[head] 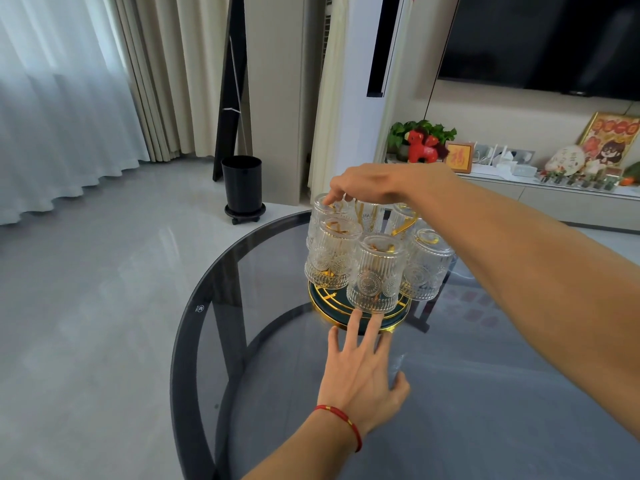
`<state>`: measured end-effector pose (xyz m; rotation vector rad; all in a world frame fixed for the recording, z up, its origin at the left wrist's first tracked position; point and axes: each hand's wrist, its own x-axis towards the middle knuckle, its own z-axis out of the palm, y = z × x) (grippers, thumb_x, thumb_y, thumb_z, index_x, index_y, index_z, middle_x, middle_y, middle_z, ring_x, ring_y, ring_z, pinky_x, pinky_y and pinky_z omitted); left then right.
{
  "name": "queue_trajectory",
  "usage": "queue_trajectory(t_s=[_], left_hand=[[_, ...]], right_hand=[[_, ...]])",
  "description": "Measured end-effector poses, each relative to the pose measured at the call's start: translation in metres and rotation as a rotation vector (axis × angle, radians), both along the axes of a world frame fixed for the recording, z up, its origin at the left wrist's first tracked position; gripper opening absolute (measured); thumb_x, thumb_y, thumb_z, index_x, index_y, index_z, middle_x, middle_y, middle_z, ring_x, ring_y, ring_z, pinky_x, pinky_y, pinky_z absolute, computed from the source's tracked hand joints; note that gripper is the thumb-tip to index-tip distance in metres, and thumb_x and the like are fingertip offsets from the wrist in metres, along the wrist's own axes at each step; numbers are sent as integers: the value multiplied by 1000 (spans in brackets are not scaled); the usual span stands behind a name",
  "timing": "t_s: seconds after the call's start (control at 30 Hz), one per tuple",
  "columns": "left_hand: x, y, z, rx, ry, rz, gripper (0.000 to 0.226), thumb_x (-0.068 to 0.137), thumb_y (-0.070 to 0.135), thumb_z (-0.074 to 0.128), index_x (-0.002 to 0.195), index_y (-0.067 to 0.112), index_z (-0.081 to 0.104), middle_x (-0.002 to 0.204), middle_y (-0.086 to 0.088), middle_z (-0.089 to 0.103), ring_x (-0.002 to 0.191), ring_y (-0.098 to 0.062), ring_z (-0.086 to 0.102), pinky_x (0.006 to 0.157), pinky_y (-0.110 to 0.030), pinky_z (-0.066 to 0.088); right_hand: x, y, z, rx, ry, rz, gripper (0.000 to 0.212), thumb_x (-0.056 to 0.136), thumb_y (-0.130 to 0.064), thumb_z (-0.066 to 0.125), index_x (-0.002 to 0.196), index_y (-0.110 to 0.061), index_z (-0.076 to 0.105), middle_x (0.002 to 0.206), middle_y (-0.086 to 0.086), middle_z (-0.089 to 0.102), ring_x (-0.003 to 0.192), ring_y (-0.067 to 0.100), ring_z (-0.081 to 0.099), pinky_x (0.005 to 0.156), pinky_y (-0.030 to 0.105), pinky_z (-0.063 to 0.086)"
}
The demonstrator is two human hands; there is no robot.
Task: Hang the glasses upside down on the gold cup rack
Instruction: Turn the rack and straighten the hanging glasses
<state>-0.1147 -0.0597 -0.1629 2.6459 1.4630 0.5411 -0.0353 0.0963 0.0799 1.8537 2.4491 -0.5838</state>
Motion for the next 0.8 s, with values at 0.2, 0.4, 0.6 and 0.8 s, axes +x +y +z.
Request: queue_trajectory(t_s=[0.2,0.4,0.6,0.8], left_hand=[[0,0,-1,-4,5,-1,62,91,57,41,141,21,49,163,-2,28,153,-36,13,118,-67,21],[1,1,-2,-26,0,-1,62,93,59,39,143,22,46,165,-2,24,154,-35,9,119,-68,16],[2,2,-3,-37,5,0,64,94,60,39,145,24,44,166,-2,24,155,-37,9,120,-68,12],[1,2,-3,-26,-10,-3,64,93,59,40,144,22,45,166,-3,26,155,-36,12,119,-68,16]], right_hand=[[-10,1,1,-8,-40,-9,60,100,-43,29,148,-21,57,164,7,41,150,28,36,123,50,20],[-11,1,-2,59,-51,-37,59,100,-46,29,145,-25,61,161,9,45,145,31,42,122,53,26],[-10,0,-5,105,-29,-13,56,106,-40,27,145,-19,60,153,10,54,138,31,49,115,46,34],[-10,3,-8,250,50,-49,45,102,-20,34,125,11,58,127,29,64,122,47,56,103,59,45]])
